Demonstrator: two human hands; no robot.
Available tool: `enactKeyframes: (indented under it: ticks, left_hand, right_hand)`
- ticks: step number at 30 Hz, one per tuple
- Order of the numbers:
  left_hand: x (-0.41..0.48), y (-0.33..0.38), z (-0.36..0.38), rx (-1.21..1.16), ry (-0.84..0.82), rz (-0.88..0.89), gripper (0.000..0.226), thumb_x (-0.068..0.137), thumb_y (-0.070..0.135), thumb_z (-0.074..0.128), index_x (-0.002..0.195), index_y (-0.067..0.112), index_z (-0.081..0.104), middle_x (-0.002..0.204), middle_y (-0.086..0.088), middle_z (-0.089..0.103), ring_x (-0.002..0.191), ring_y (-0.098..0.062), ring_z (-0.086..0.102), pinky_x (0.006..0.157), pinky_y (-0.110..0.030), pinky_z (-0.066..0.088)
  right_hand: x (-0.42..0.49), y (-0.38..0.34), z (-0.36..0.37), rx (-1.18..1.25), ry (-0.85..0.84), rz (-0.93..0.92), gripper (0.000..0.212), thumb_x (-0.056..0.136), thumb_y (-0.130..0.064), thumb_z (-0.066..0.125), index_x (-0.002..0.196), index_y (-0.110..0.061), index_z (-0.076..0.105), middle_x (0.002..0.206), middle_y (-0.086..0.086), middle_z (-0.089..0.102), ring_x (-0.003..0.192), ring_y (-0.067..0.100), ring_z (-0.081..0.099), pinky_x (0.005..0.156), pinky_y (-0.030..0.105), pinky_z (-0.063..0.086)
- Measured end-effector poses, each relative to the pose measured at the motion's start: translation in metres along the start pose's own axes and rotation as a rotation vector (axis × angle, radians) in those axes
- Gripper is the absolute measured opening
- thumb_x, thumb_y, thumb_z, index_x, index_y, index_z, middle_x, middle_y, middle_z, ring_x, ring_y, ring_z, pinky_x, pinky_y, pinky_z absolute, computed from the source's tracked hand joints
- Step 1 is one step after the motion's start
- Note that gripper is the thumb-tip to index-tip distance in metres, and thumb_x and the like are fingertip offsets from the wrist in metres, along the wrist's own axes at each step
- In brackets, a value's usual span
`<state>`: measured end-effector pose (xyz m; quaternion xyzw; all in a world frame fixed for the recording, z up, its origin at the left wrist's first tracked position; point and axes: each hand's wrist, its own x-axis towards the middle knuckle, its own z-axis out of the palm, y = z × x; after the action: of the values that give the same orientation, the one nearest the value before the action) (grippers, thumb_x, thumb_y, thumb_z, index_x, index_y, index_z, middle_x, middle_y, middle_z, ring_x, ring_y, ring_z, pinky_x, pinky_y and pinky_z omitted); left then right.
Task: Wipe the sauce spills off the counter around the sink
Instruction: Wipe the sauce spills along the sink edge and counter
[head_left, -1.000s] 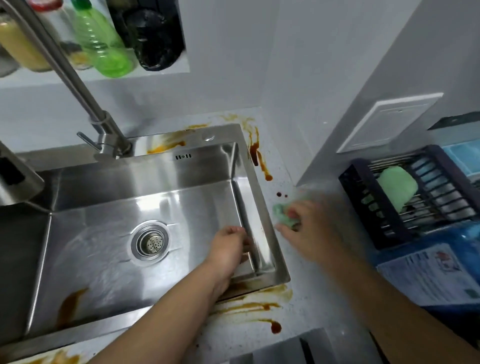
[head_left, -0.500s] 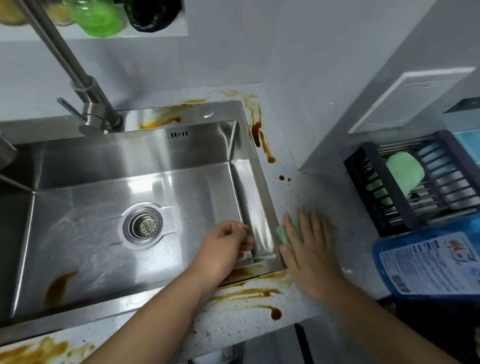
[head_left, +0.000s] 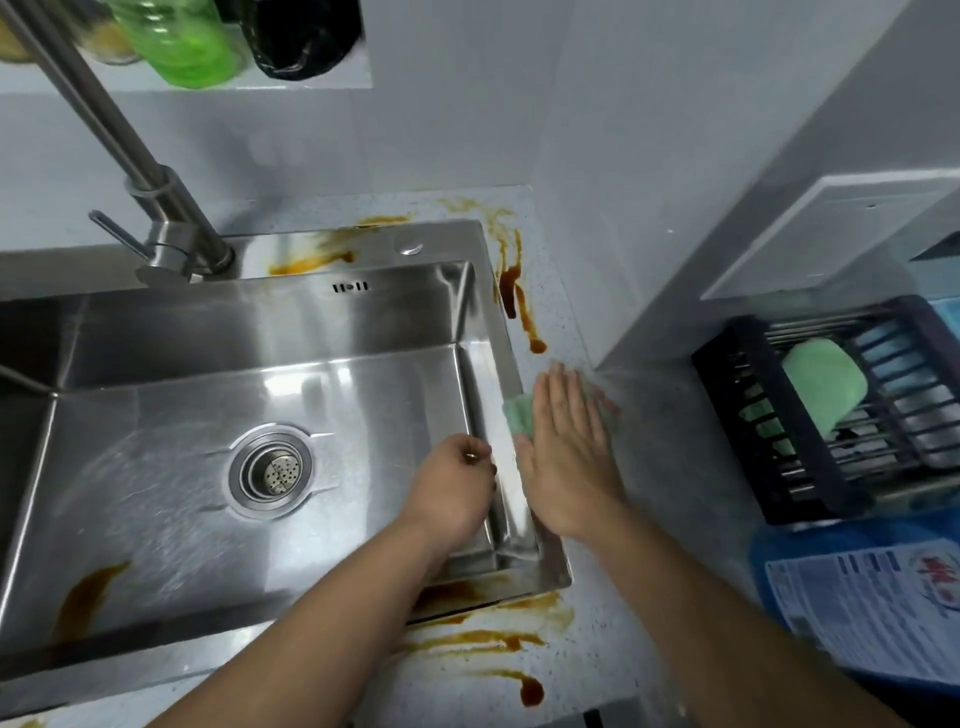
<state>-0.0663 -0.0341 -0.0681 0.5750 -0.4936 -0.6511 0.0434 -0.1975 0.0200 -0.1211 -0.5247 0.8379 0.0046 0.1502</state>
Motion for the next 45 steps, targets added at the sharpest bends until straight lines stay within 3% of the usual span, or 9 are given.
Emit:
enactKeyframes:
  ticks: [4, 11, 14, 19, 23, 27, 33, 42, 45]
  left_hand:
    - [0.013, 0.018, -0.006, -0.016, 0.058, -0.017, 0.026, 0.092, -0.004, 0.039, 0.089, 0.016, 0.057, 0.105, -0.026, 0.069, 0.083, -0.029, 0.062, 0.072, -0.034, 0.049]
    - [0.036, 0.042, -0.002, -0.129, 0.023, -0.038, 0.035, 0.095, 0.002, 0.041, 0.127, 0.008, 0.051, 0.106, -0.016, 0.069, 0.084, -0.022, 0.065, 0.085, -0.039, 0.054]
    - [0.040, 0.047, -0.008, -0.159, 0.021, -0.057, 0.028, 0.098, 0.005, 0.039, 0.122, 0.007, 0.052, 0.096, -0.014, 0.069, 0.077, -0.022, 0.065, 0.070, -0.031, 0.051]
    - [0.046, 0.061, -0.016, -0.181, 0.051, -0.041, 0.022, 0.098, 0.005, 0.037, 0.114, 0.007, 0.052, 0.107, -0.019, 0.068, 0.081, -0.025, 0.063, 0.063, -0.027, 0.045]
    - [0.056, 0.069, -0.015, -0.197, 0.031, -0.017, 0.026, 0.095, 0.002, 0.040, 0.118, 0.009, 0.050, 0.106, -0.014, 0.063, 0.084, -0.024, 0.062, 0.060, -0.026, 0.044]
    - [0.068, 0.064, -0.010, -0.106, 0.025, 0.008, 0.056, 0.069, 0.023, 0.043, 0.123, 0.015, 0.054, 0.115, -0.013, 0.067, 0.106, -0.030, 0.066, 0.092, -0.044, 0.054]
    - [0.066, 0.059, -0.012, -0.198, -0.021, -0.035, 0.031, 0.092, 0.005, 0.042, 0.122, 0.011, 0.051, 0.100, -0.009, 0.067, 0.091, -0.027, 0.066, 0.068, -0.029, 0.042]
    - [0.063, 0.057, -0.006, -0.189, -0.010, 0.042, 0.062, 0.059, 0.021, 0.044, 0.119, 0.012, 0.053, 0.103, -0.012, 0.067, 0.105, -0.032, 0.066, 0.094, -0.039, 0.053]
    - [0.059, 0.055, -0.010, -0.259, -0.041, 0.031, 0.047, 0.070, 0.017, 0.051, 0.117, 0.012, 0.053, 0.089, -0.009, 0.062, 0.086, -0.026, 0.061, 0.071, -0.029, 0.047]
  right_hand:
    - [0.086, -0.014, -0.020, 0.055, -0.007, -0.009, 0.066, 0.105, -0.042, 0.012, 0.154, -0.012, -0.021, 0.163, 0.010, -0.027, 0.149, 0.025, -0.027, 0.124, 0.045, -0.009]
    - [-0.004, 0.004, -0.011, 0.071, -0.023, -0.101, 0.067, 0.094, -0.053, -0.003, 0.157, -0.032, -0.004, 0.165, 0.001, -0.022, 0.149, 0.022, -0.029, 0.124, 0.046, -0.009]
    - [0.022, -0.007, -0.015, -0.005, -0.028, -0.064, 0.073, 0.091, -0.061, -0.015, 0.156, -0.028, -0.017, 0.163, 0.003, -0.027, 0.148, 0.023, -0.030, 0.123, 0.046, -0.012]
    - [0.160, -0.019, -0.042, 0.054, -0.012, -0.008, 0.071, 0.099, -0.062, 0.006, 0.158, -0.025, -0.012, 0.165, 0.008, -0.022, 0.150, 0.025, -0.024, 0.121, 0.046, -0.018]
    - [0.144, -0.010, -0.037, 0.039, 0.001, -0.075, 0.069, 0.099, -0.060, 0.005, 0.158, -0.029, -0.009, 0.166, 0.003, -0.018, 0.151, 0.022, -0.023, 0.122, 0.045, -0.015]
    - [0.060, 0.001, -0.020, -0.003, -0.014, -0.079, 0.074, 0.089, -0.061, -0.007, 0.156, -0.032, -0.018, 0.162, -0.001, -0.027, 0.147, 0.021, -0.031, 0.122, 0.045, -0.015]
    - [0.199, -0.022, -0.049, 0.061, 0.006, 0.009, 0.069, 0.099, -0.058, 0.006, 0.159, -0.025, -0.006, 0.167, 0.007, -0.015, 0.152, 0.026, -0.019, 0.121, 0.046, -0.017]
    - [0.123, -0.009, -0.034, 0.021, 0.030, -0.093, 0.061, 0.105, -0.051, 0.014, 0.158, -0.032, -0.012, 0.166, 0.000, -0.018, 0.151, 0.021, -0.021, 0.122, 0.041, -0.016]
    - [0.138, -0.009, -0.036, -0.057, 0.048, -0.042, 0.066, 0.103, -0.053, 0.014, 0.158, -0.026, -0.010, 0.166, 0.005, -0.016, 0.152, 0.026, -0.020, 0.122, 0.045, -0.016]
